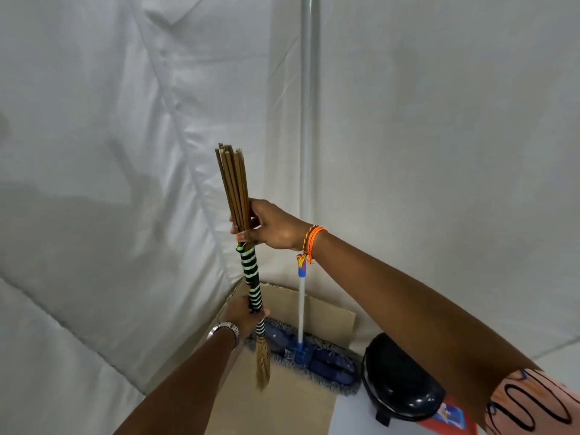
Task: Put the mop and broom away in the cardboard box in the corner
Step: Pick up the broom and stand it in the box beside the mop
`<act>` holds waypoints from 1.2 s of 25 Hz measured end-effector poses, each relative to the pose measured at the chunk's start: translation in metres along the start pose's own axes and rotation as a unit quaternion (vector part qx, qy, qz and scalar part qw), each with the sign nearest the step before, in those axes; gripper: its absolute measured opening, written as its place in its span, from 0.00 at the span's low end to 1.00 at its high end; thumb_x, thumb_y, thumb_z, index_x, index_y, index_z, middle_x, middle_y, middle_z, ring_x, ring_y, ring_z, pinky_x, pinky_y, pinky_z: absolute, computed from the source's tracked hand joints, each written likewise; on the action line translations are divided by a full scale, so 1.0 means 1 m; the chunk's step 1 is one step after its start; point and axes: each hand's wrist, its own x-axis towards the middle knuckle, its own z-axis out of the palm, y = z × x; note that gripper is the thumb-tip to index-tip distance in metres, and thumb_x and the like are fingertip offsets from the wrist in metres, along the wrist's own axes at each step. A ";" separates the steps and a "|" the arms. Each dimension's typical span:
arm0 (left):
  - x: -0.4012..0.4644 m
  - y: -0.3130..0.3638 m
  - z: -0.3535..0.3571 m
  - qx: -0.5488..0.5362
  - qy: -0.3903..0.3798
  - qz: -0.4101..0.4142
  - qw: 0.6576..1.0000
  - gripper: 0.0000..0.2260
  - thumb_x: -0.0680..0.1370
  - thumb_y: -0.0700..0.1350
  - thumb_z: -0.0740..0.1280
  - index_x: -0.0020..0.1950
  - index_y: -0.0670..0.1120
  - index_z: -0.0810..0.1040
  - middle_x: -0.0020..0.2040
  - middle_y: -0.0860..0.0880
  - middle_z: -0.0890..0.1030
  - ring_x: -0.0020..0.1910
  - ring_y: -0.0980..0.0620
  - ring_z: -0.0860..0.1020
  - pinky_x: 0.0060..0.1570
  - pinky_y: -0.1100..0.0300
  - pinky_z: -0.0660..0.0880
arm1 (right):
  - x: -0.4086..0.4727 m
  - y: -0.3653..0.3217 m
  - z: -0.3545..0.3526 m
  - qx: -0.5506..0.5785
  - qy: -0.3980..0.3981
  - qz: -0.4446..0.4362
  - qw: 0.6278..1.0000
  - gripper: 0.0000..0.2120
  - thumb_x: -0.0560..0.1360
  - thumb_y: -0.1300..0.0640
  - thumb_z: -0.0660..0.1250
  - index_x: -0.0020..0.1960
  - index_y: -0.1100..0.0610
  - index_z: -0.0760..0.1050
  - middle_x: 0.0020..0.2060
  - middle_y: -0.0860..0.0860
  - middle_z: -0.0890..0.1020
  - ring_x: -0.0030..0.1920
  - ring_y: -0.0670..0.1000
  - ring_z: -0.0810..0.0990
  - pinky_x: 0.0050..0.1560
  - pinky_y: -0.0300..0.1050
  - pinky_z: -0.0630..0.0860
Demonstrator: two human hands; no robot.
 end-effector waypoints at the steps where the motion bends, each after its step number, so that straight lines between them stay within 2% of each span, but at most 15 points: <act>1: 0.018 -0.007 -0.006 0.000 -0.002 -0.001 1.000 0.08 0.72 0.48 0.73 0.45 0.48 0.76 0.42 0.50 0.80 0.42 0.49 0.77 0.46 0.58 0.72 | 0.019 0.008 0.003 0.006 -0.003 0.006 1.000 0.14 0.72 0.69 0.69 0.56 0.60 0.72 0.51 0.64 0.80 0.53 0.62 0.81 0.50 0.52 0.83; 3: 0.056 -0.027 -0.012 0.000 -0.016 -0.021 1.000 0.08 0.72 0.47 0.73 0.46 0.48 0.77 0.44 0.48 0.81 0.44 0.47 0.78 0.49 0.55 0.75 | 0.053 0.032 0.010 0.022 -0.012 0.020 0.999 0.14 0.72 0.70 0.68 0.56 0.62 0.72 0.49 0.61 0.80 0.51 0.56 0.81 0.48 0.44 0.81; 6: 0.120 -0.068 -0.005 0.020 -0.044 -0.026 0.998 0.14 0.73 0.47 0.72 0.56 0.44 0.78 0.53 0.44 0.83 0.54 0.42 0.80 0.55 0.52 0.76 | 0.104 0.092 0.026 0.008 -0.011 0.040 0.999 0.14 0.72 0.70 0.68 0.57 0.63 0.72 0.51 0.61 0.81 0.51 0.51 0.81 0.55 0.48 0.80; 8: 0.157 -0.092 0.013 0.017 -0.048 -0.030 0.998 0.17 0.74 0.47 0.71 0.60 0.42 0.78 0.55 0.42 0.82 0.57 0.41 0.80 0.56 0.54 0.74 | 0.129 0.136 0.037 0.002 0.007 0.059 0.998 0.15 0.72 0.72 0.67 0.57 0.64 0.72 0.52 0.63 0.81 0.50 0.50 0.81 0.57 0.52 0.80; 10: 0.198 -0.126 0.038 0.017 -0.048 -0.034 0.998 0.15 0.75 0.47 0.71 0.58 0.41 0.79 0.51 0.42 0.83 0.55 0.41 0.81 0.53 0.55 0.74 | 0.153 0.184 0.054 -0.001 0.033 0.088 0.996 0.15 0.72 0.72 0.67 0.57 0.64 0.72 0.53 0.62 0.82 0.50 0.50 0.81 0.57 0.53 0.80; 13: 0.266 -0.200 0.091 -0.021 -0.058 -0.049 0.997 0.12 0.72 0.46 0.75 0.50 0.41 0.82 0.42 0.44 0.83 0.48 0.41 0.83 0.47 0.54 0.78 | 0.179 0.267 0.086 -0.011 0.046 0.123 0.991 0.15 0.71 0.66 0.72 0.57 0.62 0.74 0.52 0.58 0.82 0.51 0.48 0.80 0.57 0.44 0.78; 16: 0.302 -0.256 0.130 -0.004 -0.074 -0.025 0.997 0.12 0.71 0.46 0.76 0.49 0.40 0.83 0.41 0.43 0.84 0.42 0.44 0.81 0.42 0.58 0.72 | 0.187 0.331 0.118 -0.044 0.044 0.128 0.990 0.16 0.72 0.60 0.72 0.58 0.60 0.75 0.49 0.49 0.80 0.51 0.49 0.80 0.57 0.43 0.77; 18: 0.324 -0.288 0.148 -0.028 -0.075 -0.028 0.996 0.11 0.71 0.45 0.76 0.49 0.40 0.83 0.40 0.44 0.83 0.41 0.45 0.80 0.42 0.60 0.70 | 0.196 0.373 0.136 -0.070 0.053 0.124 0.988 0.18 0.72 0.61 0.71 0.60 0.58 0.73 0.51 0.49 0.80 0.53 0.50 0.80 0.54 0.41 0.77; 20: 0.351 -0.318 0.168 -0.052 -0.059 -0.027 0.997 0.11 0.71 0.45 0.75 0.48 0.40 0.83 0.41 0.43 0.84 0.44 0.41 0.82 0.41 0.59 0.70 | 0.206 0.406 0.146 -0.090 0.068 0.116 0.987 0.19 0.72 0.64 0.71 0.61 0.57 0.71 0.56 0.54 0.81 0.55 0.52 0.80 0.51 0.40 0.79; 24: 0.379 -0.333 0.185 -0.080 -0.022 -0.027 0.996 0.11 0.74 0.44 0.72 0.52 0.39 0.82 0.46 0.40 0.85 0.48 0.40 0.82 0.43 0.59 0.69 | 0.227 0.432 0.151 -0.111 0.071 0.089 0.987 0.21 0.71 0.70 0.66 0.59 0.53 0.68 0.49 0.54 0.82 0.53 0.55 0.81 0.53 0.53 0.81; 27: 0.411 -0.332 0.195 -0.104 -0.005 -0.029 0.994 0.13 0.76 0.44 0.70 0.57 0.38 0.80 0.51 0.39 0.85 0.52 0.39 0.82 0.45 0.59 0.69 | 0.261 0.455 0.143 -0.137 0.124 0.102 0.977 0.24 0.69 0.73 0.66 0.61 0.59 0.68 0.46 0.55 0.80 0.49 0.57 0.81 0.51 0.52 0.81; 30: 0.426 -0.327 0.206 -0.142 -0.003 -0.094 0.985 0.12 0.76 0.38 0.69 0.59 0.37 0.79 0.53 0.38 0.84 0.55 0.37 0.81 0.46 0.55 0.73 | 0.283 0.472 0.127 -0.195 0.171 0.100 0.961 0.21 0.70 0.70 0.69 0.60 0.61 0.68 0.50 0.58 0.81 0.49 0.57 0.81 0.51 0.50 0.81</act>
